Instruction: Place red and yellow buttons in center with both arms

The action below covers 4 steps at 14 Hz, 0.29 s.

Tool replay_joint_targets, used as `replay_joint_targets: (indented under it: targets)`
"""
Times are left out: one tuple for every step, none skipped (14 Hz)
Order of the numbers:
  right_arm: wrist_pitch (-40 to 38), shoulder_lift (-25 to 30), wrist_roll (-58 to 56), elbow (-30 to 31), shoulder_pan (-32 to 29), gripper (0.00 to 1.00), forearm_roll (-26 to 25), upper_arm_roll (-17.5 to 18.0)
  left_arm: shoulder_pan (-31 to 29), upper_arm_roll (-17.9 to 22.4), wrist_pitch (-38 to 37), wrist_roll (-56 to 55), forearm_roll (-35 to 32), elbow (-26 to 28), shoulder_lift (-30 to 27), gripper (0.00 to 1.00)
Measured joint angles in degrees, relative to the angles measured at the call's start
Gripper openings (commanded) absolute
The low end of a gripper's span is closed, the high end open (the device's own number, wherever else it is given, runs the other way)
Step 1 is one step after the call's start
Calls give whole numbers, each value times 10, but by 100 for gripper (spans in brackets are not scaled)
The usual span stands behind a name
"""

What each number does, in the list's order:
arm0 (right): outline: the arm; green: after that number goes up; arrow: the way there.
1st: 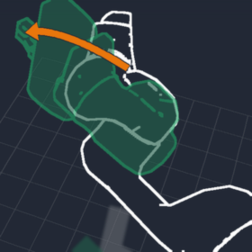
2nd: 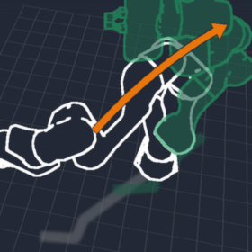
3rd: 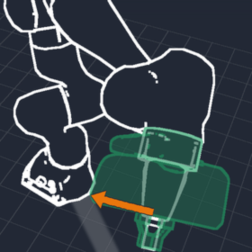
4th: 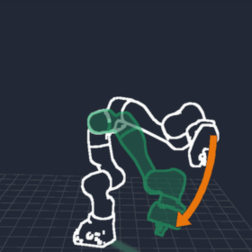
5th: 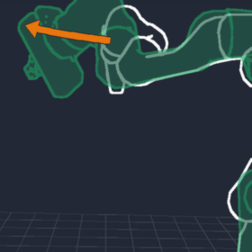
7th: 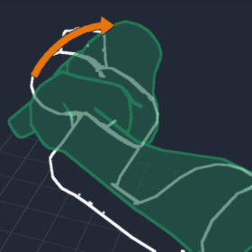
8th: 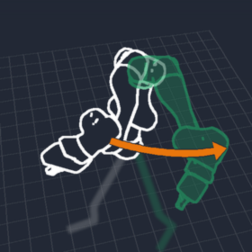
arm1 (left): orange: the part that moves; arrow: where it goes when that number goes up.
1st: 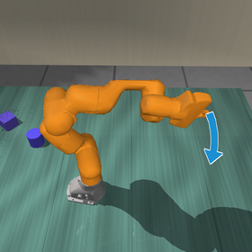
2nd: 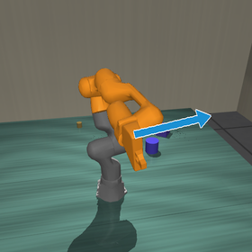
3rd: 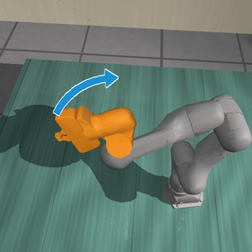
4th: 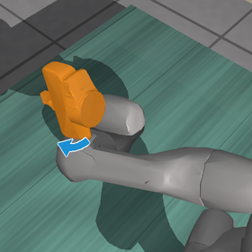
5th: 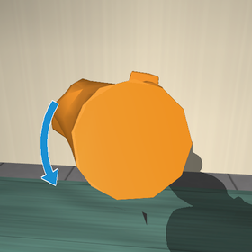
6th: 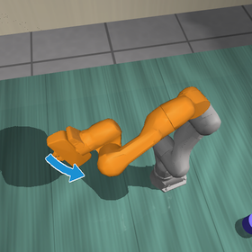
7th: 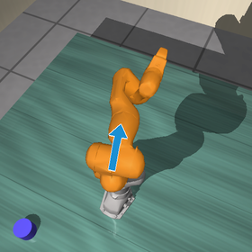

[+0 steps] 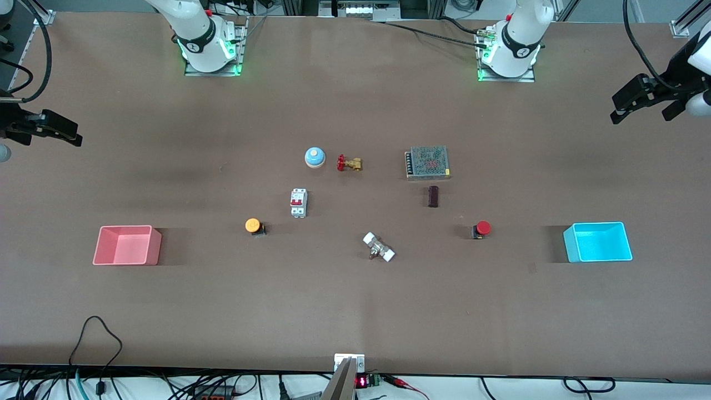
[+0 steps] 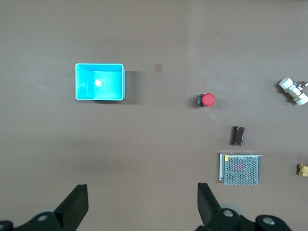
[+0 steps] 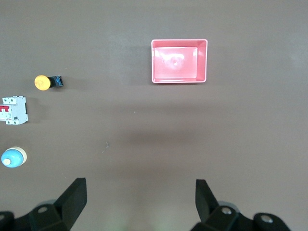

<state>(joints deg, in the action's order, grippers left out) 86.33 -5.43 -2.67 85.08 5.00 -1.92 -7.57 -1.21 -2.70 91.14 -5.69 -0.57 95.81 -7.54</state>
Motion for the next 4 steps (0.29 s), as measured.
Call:
replay_joint_targets:
  targets:
    - [0, 0, 0, 0, 0, 100, 0, 0, 0, 0, -1, 4, 0, 0, 0, 100]
    - [0, 0, 0, 0, 0, 100, 0, 0, 0, 0, -2, 12, 0, 0, -1, 100]
    - [0, 0, 0, 0, 0, 100, 0, 0, 0, 0, -2, 24, 0, 0, -1, 100]
    - [0, 0, 0, 0, 0, 100, 0, 0, 0, 1, -1, 33, 0, 0, 0, 100]
